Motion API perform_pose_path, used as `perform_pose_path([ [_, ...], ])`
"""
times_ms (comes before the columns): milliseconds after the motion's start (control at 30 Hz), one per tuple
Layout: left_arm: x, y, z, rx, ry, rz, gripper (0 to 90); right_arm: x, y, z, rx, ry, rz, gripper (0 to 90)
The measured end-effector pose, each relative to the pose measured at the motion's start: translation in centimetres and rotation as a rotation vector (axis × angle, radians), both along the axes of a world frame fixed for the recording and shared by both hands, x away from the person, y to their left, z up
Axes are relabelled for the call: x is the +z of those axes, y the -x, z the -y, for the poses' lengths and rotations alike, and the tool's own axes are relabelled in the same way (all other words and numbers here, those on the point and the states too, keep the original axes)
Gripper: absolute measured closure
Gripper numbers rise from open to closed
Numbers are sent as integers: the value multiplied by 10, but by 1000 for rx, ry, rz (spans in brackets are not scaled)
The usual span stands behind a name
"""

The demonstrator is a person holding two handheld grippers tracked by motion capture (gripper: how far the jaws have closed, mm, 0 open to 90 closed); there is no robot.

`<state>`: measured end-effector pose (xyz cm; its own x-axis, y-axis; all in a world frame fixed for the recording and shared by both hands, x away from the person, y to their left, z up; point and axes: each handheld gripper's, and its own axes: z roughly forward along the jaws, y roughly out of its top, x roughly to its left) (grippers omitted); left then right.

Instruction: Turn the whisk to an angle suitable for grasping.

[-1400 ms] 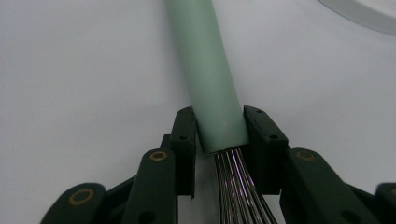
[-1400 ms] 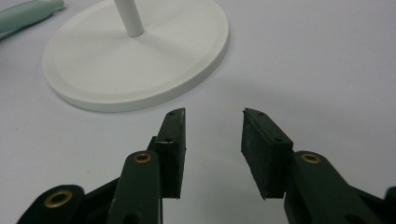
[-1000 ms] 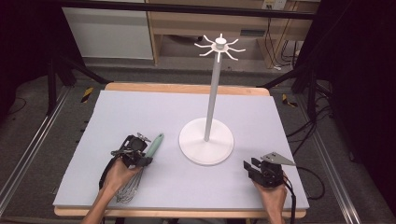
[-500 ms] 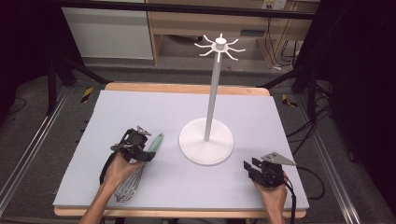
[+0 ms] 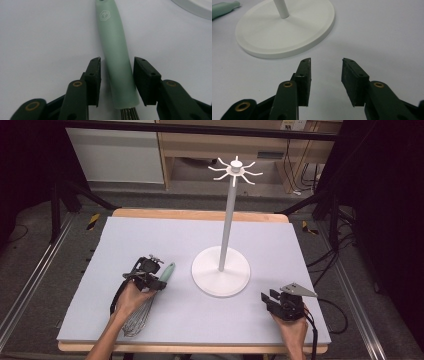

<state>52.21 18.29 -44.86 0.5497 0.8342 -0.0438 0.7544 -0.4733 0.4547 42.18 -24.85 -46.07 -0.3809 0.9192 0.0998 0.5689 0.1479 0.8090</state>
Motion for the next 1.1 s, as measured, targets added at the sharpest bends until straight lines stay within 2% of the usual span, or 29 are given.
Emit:
perform_pose_path([
  [133,-3,-1,0,6,22,-15,615,0,0,-1,3,2,1,604],
  [500,-4,0,4,49,0,-14,646,-1,-1,-1,7,0,-4,605],
  [700,-3,-2,4,75,8,-31,672,-1,-1,-1,5,1,-8,606],
  [833,0,0,4,60,38,-37,684,-1,-1,0,10,2,-5,606],
  [900,7,5,6,45,25,11,686,-1,-1,0,6,-1,-7,606],
  [1100,21,16,2,43,72,78,687,-1,-1,0,6,-1,-6,606],
])
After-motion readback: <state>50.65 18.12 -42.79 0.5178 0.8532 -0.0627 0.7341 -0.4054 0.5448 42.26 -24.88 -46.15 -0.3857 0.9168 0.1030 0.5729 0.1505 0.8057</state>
